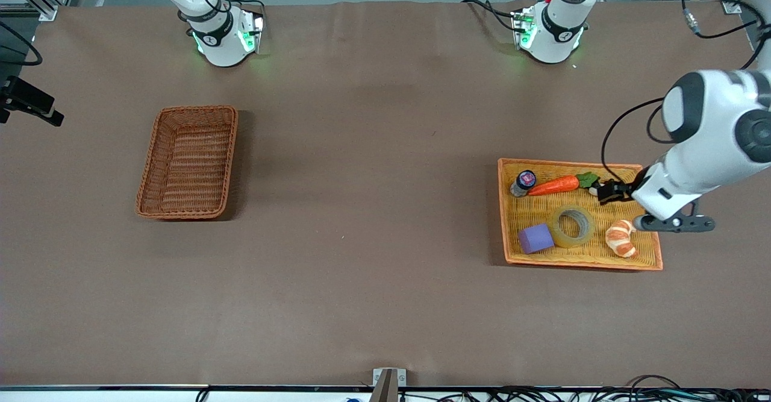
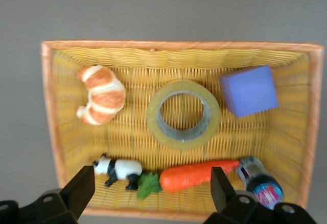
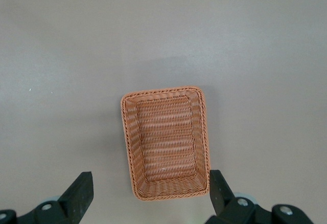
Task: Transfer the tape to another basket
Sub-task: 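Lower the left gripper onto the tape roll and grasp its rim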
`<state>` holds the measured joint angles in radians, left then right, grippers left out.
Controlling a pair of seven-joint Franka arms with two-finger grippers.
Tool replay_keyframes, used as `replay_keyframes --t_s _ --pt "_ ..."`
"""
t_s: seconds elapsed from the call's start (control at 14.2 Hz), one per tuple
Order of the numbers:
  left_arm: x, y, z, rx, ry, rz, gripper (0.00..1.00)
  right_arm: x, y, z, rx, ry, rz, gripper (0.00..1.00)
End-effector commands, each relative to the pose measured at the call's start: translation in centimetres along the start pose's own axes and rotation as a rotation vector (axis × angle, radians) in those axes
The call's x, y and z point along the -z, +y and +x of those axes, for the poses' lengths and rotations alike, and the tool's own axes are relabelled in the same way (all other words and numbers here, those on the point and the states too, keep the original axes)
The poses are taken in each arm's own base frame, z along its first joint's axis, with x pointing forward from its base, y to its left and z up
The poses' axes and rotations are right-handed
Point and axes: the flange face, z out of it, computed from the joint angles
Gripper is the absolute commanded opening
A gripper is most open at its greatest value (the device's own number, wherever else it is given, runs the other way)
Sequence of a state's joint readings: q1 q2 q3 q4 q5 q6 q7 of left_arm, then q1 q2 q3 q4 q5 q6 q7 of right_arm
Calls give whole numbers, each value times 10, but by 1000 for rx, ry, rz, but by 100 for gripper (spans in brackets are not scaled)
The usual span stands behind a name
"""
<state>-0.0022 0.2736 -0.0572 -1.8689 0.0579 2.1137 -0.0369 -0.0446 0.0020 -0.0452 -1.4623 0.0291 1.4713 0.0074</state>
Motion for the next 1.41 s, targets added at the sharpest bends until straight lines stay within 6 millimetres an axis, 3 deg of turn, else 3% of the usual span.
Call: replay_keyframes --t_s 0.0,0.35,0.42,0.71,0.85,0.99,1.06,1.2,1.34 --pt "-41 -7 -1 12 18 9 100 2 4 -1 10 1 12 100" --pt "-107 -21 -14 34 82 -5 100 2 4 -1 10 1 12 100" --pt "-118 -21 -14 34 77 -7 96 2 4 -1 10 1 12 100" --pt "-153 -22 -10 38 112 -17 69 2 4 -1 10 1 12 100" --pt "-164 -23 -7 39 134 -20 46 2 4 -1 9 1 11 100" --pt "-158 -23 -5 38 143 -19 14 2 4 -1 10 1 12 100" --pt "-150 -23 -3 30 152 -18 7 2 4 -1 10 1 12 100" --pt "-118 -25 -2 24 172 -11 1 2 4 -1 9 1 11 100" --pt "-69 -20 2 18 125 -1 1 1 4 0 10 0 12 100"
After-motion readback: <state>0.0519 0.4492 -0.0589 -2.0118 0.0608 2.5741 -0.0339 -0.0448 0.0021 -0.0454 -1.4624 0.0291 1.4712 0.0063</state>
